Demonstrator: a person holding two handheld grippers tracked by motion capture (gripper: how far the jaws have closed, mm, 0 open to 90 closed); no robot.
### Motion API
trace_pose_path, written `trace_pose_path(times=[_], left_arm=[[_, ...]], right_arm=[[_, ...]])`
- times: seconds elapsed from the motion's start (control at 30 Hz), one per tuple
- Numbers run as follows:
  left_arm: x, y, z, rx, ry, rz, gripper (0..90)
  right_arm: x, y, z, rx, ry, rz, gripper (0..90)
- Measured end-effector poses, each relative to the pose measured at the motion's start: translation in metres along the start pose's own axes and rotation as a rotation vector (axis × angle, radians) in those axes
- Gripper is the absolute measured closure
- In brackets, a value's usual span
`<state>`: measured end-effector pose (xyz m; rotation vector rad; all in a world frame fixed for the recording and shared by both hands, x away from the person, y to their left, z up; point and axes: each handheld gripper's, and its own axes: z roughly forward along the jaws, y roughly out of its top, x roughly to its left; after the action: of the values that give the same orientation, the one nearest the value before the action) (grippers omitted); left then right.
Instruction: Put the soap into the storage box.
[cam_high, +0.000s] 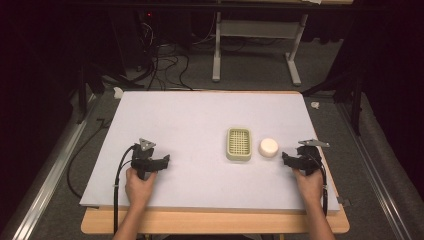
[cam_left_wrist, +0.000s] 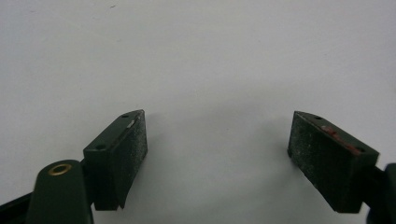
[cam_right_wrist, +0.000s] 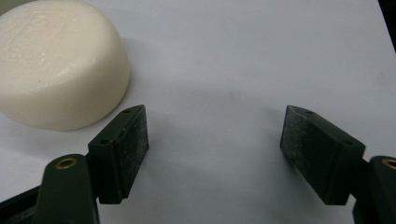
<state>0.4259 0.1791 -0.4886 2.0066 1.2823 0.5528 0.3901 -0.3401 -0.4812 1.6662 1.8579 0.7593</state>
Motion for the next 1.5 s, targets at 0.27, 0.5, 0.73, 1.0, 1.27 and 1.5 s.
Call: trace_pose_path(times=[0.27,0.5,0.73,1.0,1.27,1.5], left_arm=[[0.000,0.000,0.000,0.000,0.000,-0.001,20.2],[0.000,0.000,0.000,0.000,-0.001,-0.001,20.2],[0.000,0.000,0.000,0.000,-0.001,-0.001,20.2],[0.000,0.000,0.000,0.000,-0.002,-0.003,20.2],[0.000,0.000,0.000,0.000,-0.002,-0.003,20.2],[0.000,0.000,0.000,0.000,-0.002,-0.003,20.2]], right_arm=[[0.000,0.001,-0.001,0.005,0.008,-0.009,22.8],[0.000,0.001,-0.008,-0.010,0.019,0.018,19.2],[0.007,-0.001,-0.020,-0.040,0.058,-0.001,18.2],[0.017,-0.003,-0.036,-0.090,0.101,-0.025,18.1],[0.030,-0.009,-0.043,-0.104,0.152,-0.052,16.0],[0.041,-0.011,-0.047,-0.119,0.163,-0.065,15.6]])
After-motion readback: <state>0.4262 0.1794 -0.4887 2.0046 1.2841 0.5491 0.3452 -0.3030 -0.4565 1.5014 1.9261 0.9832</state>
